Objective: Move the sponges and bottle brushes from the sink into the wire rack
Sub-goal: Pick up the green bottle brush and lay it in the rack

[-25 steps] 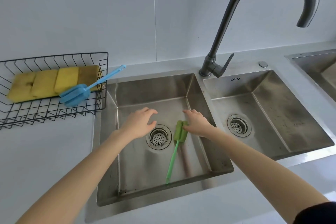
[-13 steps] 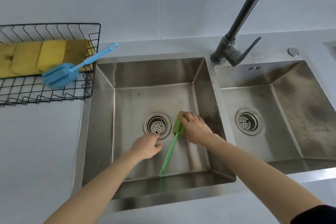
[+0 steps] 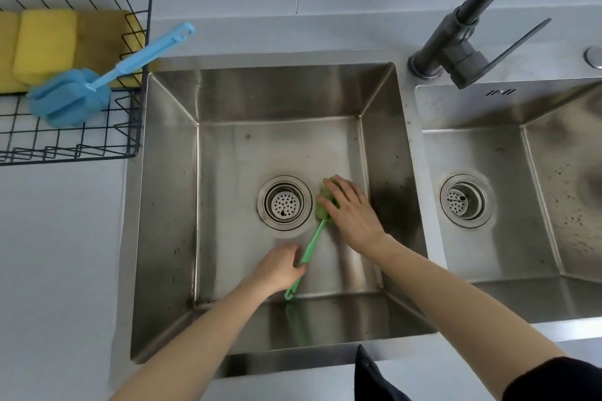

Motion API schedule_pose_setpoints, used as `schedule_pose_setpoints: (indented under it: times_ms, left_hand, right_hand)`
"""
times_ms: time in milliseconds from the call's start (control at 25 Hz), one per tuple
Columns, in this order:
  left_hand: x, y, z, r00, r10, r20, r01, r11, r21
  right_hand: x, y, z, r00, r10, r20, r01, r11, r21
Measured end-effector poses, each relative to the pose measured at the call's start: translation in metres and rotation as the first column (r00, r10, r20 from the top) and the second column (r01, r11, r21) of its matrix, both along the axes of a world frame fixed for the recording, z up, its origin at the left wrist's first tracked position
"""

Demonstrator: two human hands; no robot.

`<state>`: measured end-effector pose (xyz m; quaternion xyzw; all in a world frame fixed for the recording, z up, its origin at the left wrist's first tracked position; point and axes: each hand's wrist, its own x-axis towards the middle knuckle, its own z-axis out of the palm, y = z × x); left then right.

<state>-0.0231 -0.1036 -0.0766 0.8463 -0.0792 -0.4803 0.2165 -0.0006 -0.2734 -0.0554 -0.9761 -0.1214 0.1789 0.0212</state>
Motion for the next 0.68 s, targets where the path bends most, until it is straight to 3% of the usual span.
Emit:
schedule_pose_setpoints:
  times_ms: [200, 680]
  left_hand:
    - [-0.004, 0.001, -0.004, 0.999, 0.04, -0.016, -0.04, 0.999, -0.014]
    - [0.02, 0.04, 0.03, 0.975, 0.161, 0.155, -0.147, 0.984, -0.096]
  right_hand:
    - [0.001, 0.004, 0.001, 0.997, -0.049, -0.062, 0.047, 0.998, -0.034]
    - [-0.004, -0.001, 0.031, 0.973, -0.225, -0.044, 0.222, 0.973, -0.067]
